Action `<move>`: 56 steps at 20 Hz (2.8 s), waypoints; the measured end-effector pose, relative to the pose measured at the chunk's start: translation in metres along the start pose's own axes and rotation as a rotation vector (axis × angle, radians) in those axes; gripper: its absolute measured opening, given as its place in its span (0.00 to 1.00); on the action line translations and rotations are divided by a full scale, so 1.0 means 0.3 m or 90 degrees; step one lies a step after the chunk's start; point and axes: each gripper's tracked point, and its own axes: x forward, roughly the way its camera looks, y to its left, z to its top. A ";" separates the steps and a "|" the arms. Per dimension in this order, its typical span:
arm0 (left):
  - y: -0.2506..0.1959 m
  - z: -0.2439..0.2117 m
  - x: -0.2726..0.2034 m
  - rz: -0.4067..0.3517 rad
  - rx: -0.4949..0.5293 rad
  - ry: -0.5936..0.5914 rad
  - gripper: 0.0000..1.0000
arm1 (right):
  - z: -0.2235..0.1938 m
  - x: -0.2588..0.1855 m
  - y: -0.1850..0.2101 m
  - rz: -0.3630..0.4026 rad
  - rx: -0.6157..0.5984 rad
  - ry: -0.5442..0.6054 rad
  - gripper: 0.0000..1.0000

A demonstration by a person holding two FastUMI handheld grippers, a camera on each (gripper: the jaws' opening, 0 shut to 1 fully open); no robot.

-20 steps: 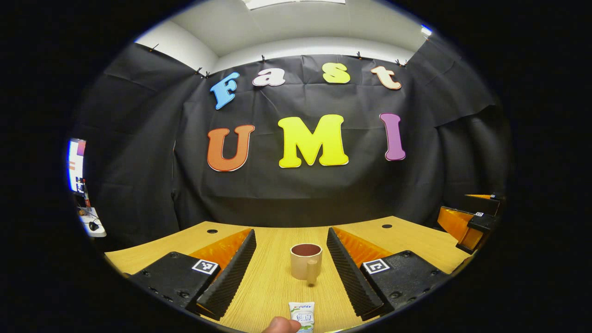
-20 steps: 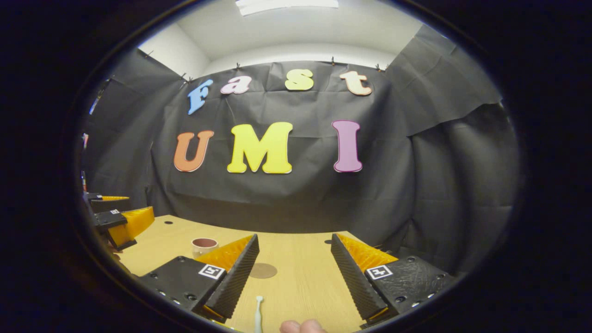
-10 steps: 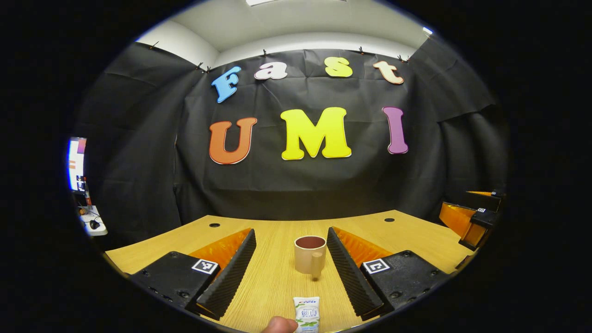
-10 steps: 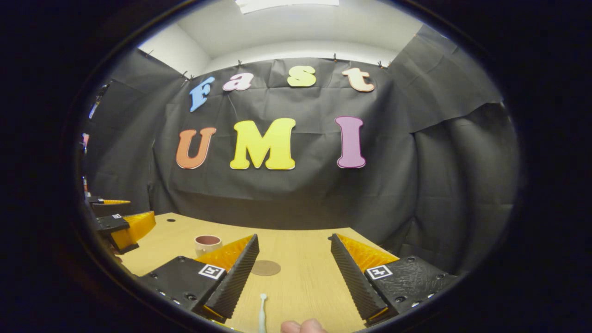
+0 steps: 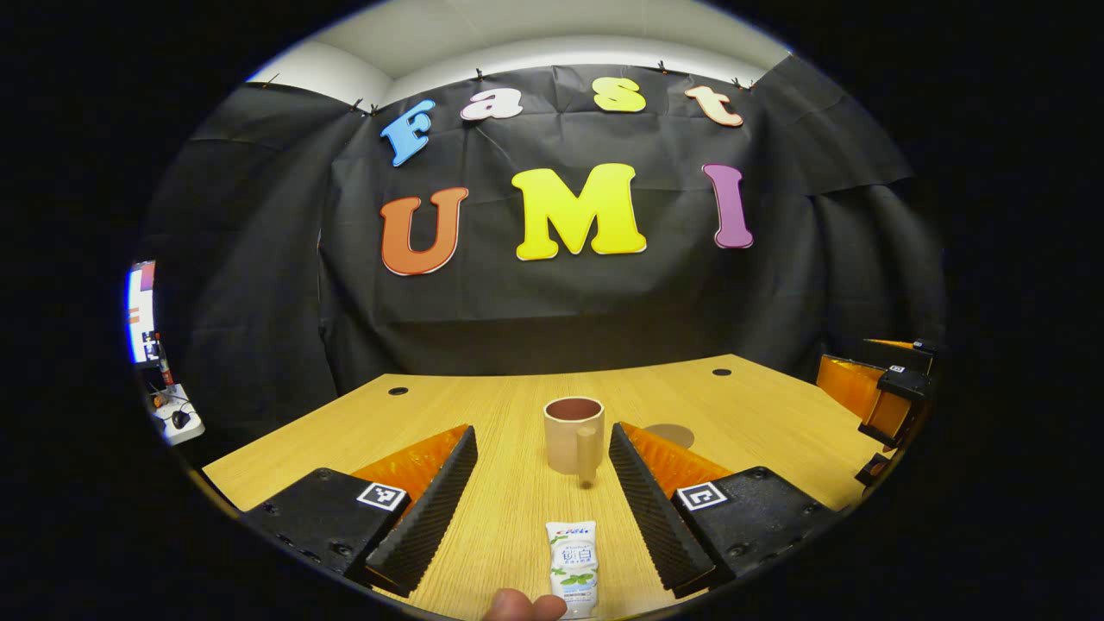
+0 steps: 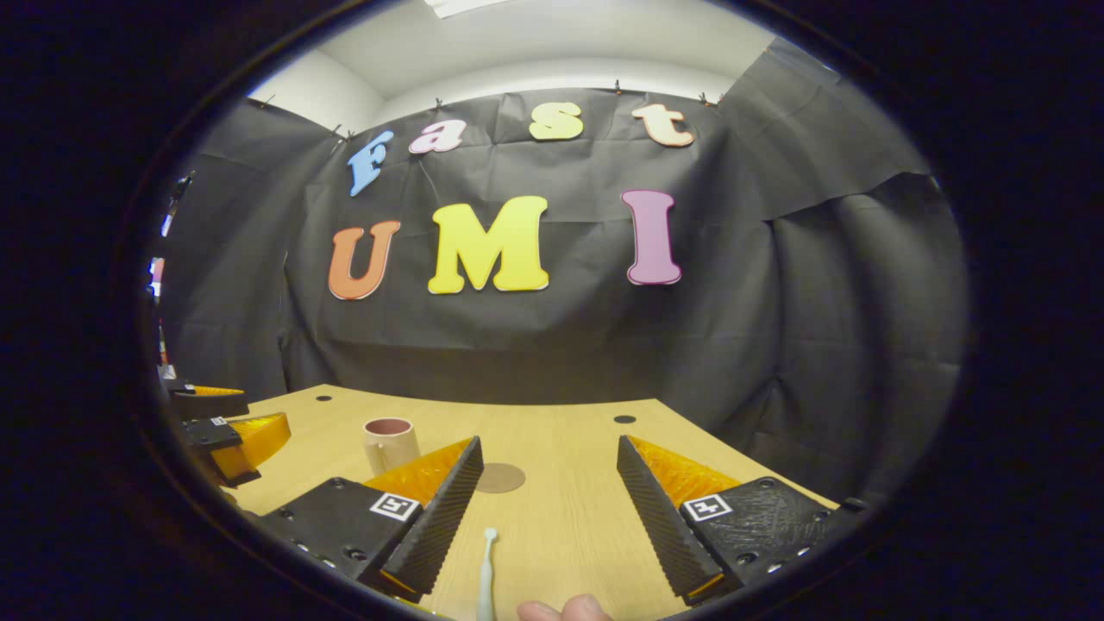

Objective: Put the toothbrush and toothpaste on the desktop into the cup, then pick up the cup and place it on the coaster on the desktop.

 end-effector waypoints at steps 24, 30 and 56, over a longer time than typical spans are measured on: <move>-0.074 -0.493 0.000 -0.061 -0.042 0.347 0.99 | -0.205 0.011 0.017 0.021 -0.015 0.122 0.95; -0.068 -0.490 0.010 -0.052 -0.028 0.371 0.95 | -0.221 0.014 0.039 0.032 -0.014 0.131 0.95; -0.038 -0.173 -0.074 -0.015 -0.042 0.186 0.45 | -0.340 -0.006 0.069 0.043 0.003 0.205 0.95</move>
